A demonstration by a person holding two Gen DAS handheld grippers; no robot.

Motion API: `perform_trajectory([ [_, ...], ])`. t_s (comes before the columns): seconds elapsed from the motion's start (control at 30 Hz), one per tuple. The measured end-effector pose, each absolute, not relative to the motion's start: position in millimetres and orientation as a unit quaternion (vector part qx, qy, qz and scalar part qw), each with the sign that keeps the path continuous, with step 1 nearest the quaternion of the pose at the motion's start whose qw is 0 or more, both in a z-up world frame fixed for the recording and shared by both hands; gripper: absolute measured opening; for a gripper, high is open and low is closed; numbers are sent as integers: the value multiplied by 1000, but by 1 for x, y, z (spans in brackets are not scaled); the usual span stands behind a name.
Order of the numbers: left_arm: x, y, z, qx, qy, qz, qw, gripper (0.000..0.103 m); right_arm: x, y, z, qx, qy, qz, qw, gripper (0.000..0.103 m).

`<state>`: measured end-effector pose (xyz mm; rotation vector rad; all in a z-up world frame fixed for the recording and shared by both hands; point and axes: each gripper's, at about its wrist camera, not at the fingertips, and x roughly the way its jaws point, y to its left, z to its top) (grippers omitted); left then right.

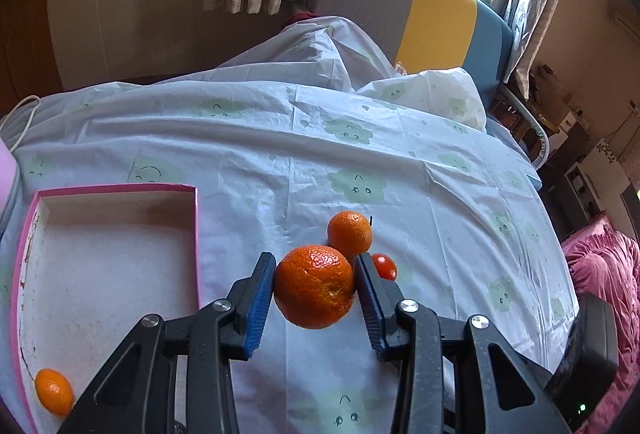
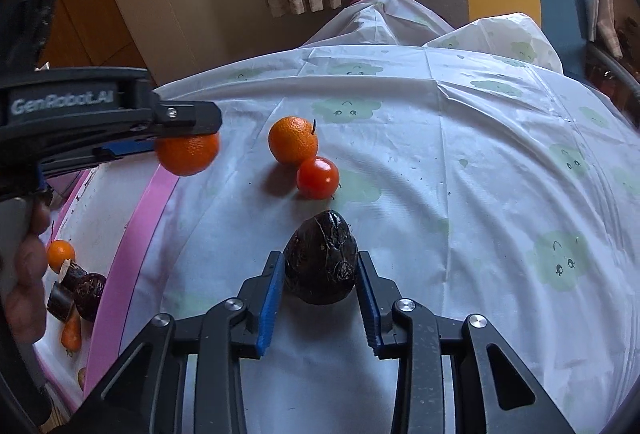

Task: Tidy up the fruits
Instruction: 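Carry the tangerine into the pink tray and open the left tool while the right tool carries the dark fruit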

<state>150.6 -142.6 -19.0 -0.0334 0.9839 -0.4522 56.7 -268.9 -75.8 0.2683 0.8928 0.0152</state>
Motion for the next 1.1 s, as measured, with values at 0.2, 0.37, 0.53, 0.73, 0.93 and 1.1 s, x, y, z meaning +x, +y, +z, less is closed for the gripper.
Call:
perform_trajectory([
  [0.2,127,-119,-8,-16,455,-206,866,41,62,-276,-79,161,435,10,886,36],
  [0.37,113,-97,-5,-18,448,-192,873,41,66,-280,-85,185,443,12,877,36],
  [0.53,107,-73,-4,-17,440,-171,881,41,70,-268,-82,155,455,-5,877,37],
  [0.73,107,-42,-12,-20,439,-141,887,41,69,-256,-81,115,457,-18,882,36],
  [0.93,112,-20,-26,-28,449,-113,886,41,65,-246,-78,80,455,-25,886,35],
  [1.1,118,-4,-38,-39,463,-98,880,41,60,-240,-77,68,453,-26,889,33],
])
